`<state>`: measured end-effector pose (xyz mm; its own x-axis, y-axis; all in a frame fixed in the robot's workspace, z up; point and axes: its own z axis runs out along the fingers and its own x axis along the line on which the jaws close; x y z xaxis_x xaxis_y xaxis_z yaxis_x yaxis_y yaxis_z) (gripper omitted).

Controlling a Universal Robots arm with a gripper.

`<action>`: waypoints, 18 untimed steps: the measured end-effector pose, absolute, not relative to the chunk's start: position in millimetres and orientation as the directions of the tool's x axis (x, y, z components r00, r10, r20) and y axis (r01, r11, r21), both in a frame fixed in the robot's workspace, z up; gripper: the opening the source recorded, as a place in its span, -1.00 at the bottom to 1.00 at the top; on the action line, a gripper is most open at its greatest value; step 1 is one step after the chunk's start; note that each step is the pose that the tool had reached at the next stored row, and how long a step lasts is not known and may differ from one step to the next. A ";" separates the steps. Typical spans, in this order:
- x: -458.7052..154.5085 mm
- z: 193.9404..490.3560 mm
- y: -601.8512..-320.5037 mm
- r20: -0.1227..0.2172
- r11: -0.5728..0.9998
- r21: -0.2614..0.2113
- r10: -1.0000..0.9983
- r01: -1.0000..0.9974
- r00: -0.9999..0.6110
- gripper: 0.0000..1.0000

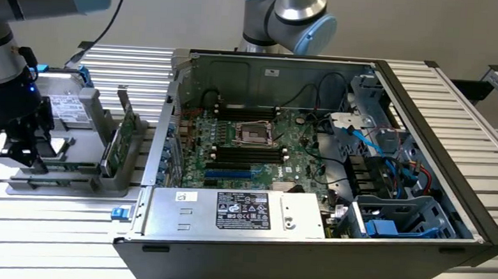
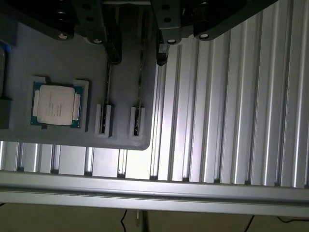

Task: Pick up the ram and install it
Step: 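Pick up the ram and move it above insertion slot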

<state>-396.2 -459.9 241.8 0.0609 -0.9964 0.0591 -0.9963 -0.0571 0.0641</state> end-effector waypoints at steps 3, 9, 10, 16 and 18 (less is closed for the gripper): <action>-393.7 236.4 -461.4 0.057 -0.057 0.064 -0.996 -0.996 0.061 -0.15; -392.7 225.5 -462.1 0.057 -0.057 0.064 -0.997 -0.996 0.061 -0.15; -392.7 223.6 -462.1 0.057 -0.057 0.064 -0.997 -0.996 0.061 -0.15; -392.6 212.7 -462.1 0.057 -0.057 0.064 -0.997 -0.996 0.061 -0.15; -392.6 209.1 -462.1 0.057 -0.057 0.064 -0.997 -0.996 0.061 -0.15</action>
<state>-392.6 -462.1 209.1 0.0609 -0.9965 0.0566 -0.9963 -0.0572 0.0639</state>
